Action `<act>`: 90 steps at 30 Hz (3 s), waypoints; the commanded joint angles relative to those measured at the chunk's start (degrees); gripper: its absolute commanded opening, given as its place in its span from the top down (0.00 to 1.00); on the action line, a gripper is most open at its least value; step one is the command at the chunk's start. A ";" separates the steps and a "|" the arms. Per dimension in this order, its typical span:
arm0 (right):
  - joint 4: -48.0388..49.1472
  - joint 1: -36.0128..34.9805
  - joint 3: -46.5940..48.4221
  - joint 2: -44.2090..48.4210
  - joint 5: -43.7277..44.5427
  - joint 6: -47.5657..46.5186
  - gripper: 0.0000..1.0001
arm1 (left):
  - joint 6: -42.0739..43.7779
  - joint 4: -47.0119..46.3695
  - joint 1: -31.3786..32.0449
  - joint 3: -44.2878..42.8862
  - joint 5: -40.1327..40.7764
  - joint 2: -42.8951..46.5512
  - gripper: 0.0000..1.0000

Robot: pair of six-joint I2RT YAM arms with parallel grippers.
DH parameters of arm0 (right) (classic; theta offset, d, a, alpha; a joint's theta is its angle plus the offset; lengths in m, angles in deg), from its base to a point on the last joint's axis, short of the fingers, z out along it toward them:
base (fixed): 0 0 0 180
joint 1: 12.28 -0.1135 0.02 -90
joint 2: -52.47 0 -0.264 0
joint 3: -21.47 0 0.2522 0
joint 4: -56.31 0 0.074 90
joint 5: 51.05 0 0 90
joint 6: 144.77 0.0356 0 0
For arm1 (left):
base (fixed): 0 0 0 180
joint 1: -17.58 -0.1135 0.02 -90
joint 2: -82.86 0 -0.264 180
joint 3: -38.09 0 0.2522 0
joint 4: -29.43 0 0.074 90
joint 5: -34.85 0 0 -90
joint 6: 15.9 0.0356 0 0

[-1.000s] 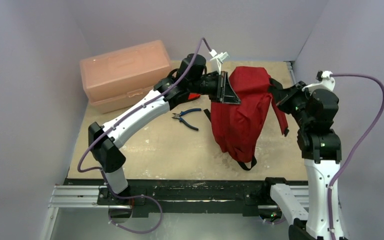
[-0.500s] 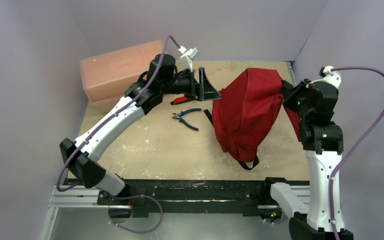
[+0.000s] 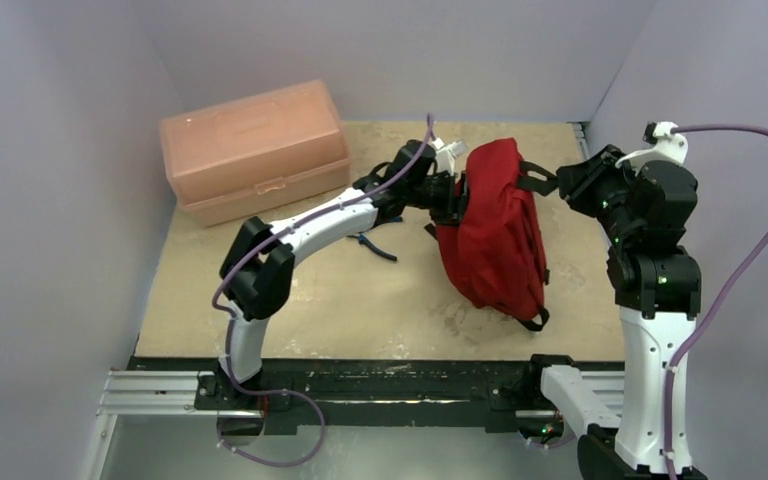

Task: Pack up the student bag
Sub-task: Adjust the student bag at the center of the board.

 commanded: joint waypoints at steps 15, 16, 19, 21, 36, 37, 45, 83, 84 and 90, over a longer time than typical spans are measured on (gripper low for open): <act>3.81 -0.58 -17.70 9.95 -19.16 -11.12 0.01 | -4.83 -6.35 1.63 -6.03 -3.54 0.99 0.41; 3.73 -1.00 -17.78 11.49 -16.83 -12.29 0.01 | -5.75 -7.08 1.59 -6.03 -3.73 0.95 0.41; 4.01 -2.12 -17.26 14.66 -16.62 -14.56 0.01 | -6.73 -7.28 1.47 -6.05 -3.77 1.16 0.41; 1.38 -5.12 -17.20 13.38 -16.80 -15.95 0.01 | -7.48 -7.27 1.21 -6.05 -3.89 1.29 0.41; -4.08 -42.03 -18.13 -0.14 37.07 -13.25 0.03 | -9.94 -9.49 0.23 -6.49 -4.42 0.11 0.41; -3.64 -44.43 -17.68 -2.04 41.39 -12.16 0.09 | -10.02 -9.44 0.10 -6.55 -4.47 0.05 0.41; 12.13 -45.83 -10.91 -3.10 40.70 -12.47 1.00 | -6.06 -3.30 -6.99 3.06 -0.45 10.67 0.39; 14.05 -34.14 -20.71 7.05 35.55 3.03 1.00 | 9.92 14.20 -14.79 21.80 6.46 36.55 0.32; 14.29 -33.88 -20.17 6.40 34.44 3.31 1.00 | 10.00 14.47 -14.84 22.55 9.04 37.12 0.31; 6.63 -29.75 -18.23 -2.80 35.16 4.56 0.87 | 3.21 5.33 -14.39 29.37 9.83 34.90 0.31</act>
